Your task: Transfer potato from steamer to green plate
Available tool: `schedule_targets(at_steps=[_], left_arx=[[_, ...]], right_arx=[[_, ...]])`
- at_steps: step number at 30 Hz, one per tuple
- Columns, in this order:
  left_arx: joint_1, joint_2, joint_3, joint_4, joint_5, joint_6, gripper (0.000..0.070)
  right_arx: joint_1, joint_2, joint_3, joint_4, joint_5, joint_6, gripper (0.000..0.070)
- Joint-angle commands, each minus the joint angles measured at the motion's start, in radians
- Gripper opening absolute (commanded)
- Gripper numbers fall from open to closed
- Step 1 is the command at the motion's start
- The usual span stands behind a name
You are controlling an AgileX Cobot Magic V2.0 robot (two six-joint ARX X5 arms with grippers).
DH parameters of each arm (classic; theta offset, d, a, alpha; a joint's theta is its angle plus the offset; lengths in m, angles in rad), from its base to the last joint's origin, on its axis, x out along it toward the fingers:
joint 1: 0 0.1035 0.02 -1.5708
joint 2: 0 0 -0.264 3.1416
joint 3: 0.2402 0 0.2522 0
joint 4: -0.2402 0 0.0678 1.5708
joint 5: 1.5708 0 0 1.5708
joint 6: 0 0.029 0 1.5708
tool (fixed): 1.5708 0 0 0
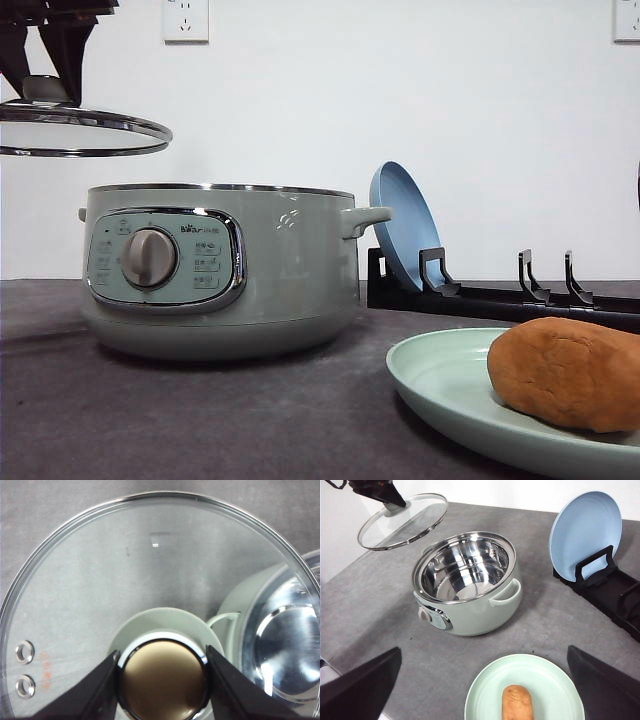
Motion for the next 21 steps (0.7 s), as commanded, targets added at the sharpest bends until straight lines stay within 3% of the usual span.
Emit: schedule_targets(at_steps=[1, 8, 21], left_arx=[[-0.014, -0.014, 0.041, 0.034, 0.005, -0.005, 0.0000], [-0.104, -0.014, 0.041, 0.033, 0.006, -0.005, 0.0000], [-0.352, -0.013, 0.041, 0.035, 0.005, -0.004, 0.0000]], right_arx=[[0.008, 0.006, 0.016, 0.005, 0.005, 0.011, 0.0700], [0.008, 0.006, 0.016, 0.006, 0.005, 0.011, 0.0700], [0.008, 0.006, 0.016, 0.006, 0.005, 0.007, 0.0700]])
